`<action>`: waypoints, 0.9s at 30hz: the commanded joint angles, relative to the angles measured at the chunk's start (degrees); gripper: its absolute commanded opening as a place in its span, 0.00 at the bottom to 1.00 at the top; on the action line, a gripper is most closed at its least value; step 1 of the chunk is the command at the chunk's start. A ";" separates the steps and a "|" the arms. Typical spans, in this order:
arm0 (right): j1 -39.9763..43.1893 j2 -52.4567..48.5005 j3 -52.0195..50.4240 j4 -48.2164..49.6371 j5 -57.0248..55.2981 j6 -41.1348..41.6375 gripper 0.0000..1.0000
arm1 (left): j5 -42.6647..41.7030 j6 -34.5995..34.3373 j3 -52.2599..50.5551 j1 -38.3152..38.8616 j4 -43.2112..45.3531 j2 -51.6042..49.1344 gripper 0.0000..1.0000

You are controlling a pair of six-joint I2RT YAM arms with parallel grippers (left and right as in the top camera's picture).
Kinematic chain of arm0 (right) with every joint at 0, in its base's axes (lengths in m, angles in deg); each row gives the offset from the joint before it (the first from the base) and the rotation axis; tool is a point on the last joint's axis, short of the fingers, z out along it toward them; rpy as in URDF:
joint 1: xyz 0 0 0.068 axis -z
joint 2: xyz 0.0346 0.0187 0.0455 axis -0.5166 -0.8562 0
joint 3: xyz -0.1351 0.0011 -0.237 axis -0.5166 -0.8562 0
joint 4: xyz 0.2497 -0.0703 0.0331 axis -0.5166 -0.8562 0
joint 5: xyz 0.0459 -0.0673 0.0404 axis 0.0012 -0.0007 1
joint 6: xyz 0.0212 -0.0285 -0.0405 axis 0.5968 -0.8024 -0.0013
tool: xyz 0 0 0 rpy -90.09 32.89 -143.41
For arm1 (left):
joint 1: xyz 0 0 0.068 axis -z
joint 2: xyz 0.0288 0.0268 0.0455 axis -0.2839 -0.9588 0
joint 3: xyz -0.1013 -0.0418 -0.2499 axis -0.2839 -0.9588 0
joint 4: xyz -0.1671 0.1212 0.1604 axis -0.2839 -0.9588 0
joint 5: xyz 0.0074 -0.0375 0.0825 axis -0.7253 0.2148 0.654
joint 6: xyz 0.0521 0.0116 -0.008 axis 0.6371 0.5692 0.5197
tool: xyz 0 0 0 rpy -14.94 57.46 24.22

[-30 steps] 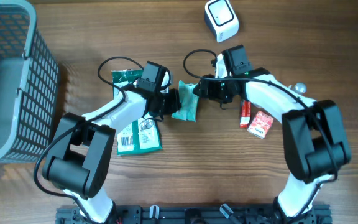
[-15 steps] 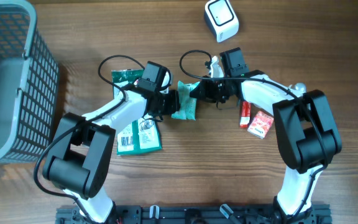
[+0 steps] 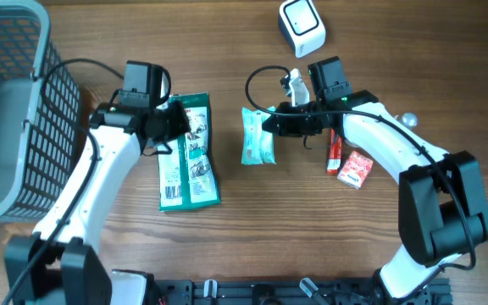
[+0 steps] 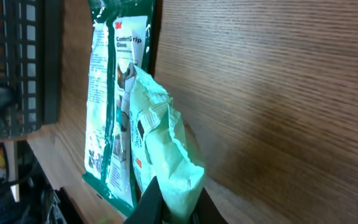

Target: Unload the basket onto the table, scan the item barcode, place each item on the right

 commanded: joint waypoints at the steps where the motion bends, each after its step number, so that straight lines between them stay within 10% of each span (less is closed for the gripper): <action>1: -0.13 0.72 0.42 -0.15 0.96 -1.31 0.05 | 7.02 0.42 -1.70 -0.39 -1.44 -5.29 0.04; 11: -0.13 0.72 0.42 -2.23 -1.05 -1.36 0.04 | 5.99 -1.33 -2.91 -0.04 0.48 -18.56 0.04; 27: -0.13 3.82 2.73 -2.32 -8.13 -1.42 0.04 | -0.13 4.81 1.03 -1.20 4.76 -13.49 0.04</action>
